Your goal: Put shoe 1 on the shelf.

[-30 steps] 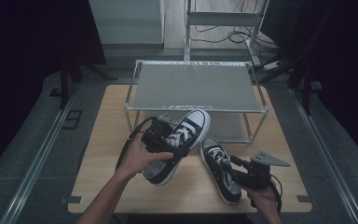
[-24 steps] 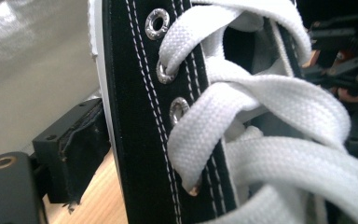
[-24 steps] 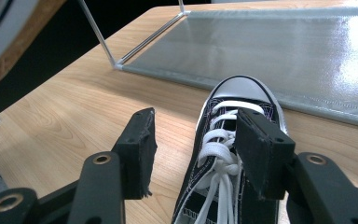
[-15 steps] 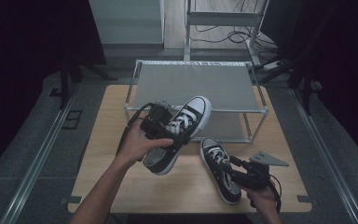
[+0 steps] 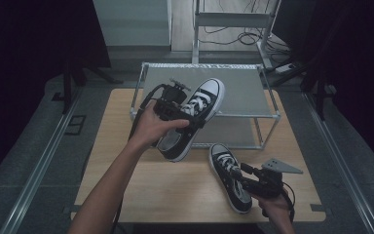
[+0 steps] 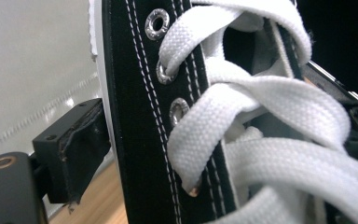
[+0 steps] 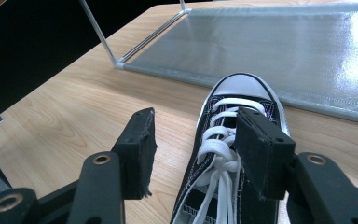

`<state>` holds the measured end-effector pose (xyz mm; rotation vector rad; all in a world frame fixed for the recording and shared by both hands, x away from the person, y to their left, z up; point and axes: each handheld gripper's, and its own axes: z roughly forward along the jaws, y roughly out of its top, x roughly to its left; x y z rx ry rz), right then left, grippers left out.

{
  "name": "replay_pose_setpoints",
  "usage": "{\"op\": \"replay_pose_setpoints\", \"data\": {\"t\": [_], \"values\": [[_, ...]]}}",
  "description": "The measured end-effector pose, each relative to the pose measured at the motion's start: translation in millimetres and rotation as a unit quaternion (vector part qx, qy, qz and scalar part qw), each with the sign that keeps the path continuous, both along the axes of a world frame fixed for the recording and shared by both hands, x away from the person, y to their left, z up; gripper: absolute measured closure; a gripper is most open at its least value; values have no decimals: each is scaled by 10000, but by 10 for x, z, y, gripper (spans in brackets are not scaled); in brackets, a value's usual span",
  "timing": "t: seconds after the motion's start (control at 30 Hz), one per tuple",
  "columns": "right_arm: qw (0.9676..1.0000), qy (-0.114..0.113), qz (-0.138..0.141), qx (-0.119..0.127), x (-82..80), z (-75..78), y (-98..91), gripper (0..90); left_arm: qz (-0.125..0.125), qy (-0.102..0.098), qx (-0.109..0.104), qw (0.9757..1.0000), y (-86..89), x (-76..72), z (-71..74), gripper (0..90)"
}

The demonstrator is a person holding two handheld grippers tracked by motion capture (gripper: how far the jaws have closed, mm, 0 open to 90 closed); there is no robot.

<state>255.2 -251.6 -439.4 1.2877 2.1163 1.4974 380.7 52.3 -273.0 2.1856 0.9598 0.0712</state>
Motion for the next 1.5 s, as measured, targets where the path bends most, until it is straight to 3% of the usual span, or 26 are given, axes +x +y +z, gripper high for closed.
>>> {"op": "replay_pose_setpoints", "data": {"t": [0.37,0.6,0.7,1.0,1.13,1.27,1.5], "values": [[10000,21,22,34,7,11,-36,471,143,146,-8,9998,-126,405,160,113],[10000,-9,-25,70,6,23,-45,471,445,274,60,9986,-180,758,253,113],[10000,4,-38,79,11,24,-62,470,692,355,71,9969,-215,918,284,113],[9999,-18,-80,106,13,35,-95,471,1332,520,110,9897,-285,1236,289,113],[9999,9,-68,98,21,20,-91,470,1611,685,181,9844,-309,1370,265,112],[9999,31,-56,97,23,14,-81,470,1911,733,302,9784,-349,1472,247,112],[9999,35,-44,105,22,9,-76,470,2324,876,332,9681,-388,1617,152,111]]}}
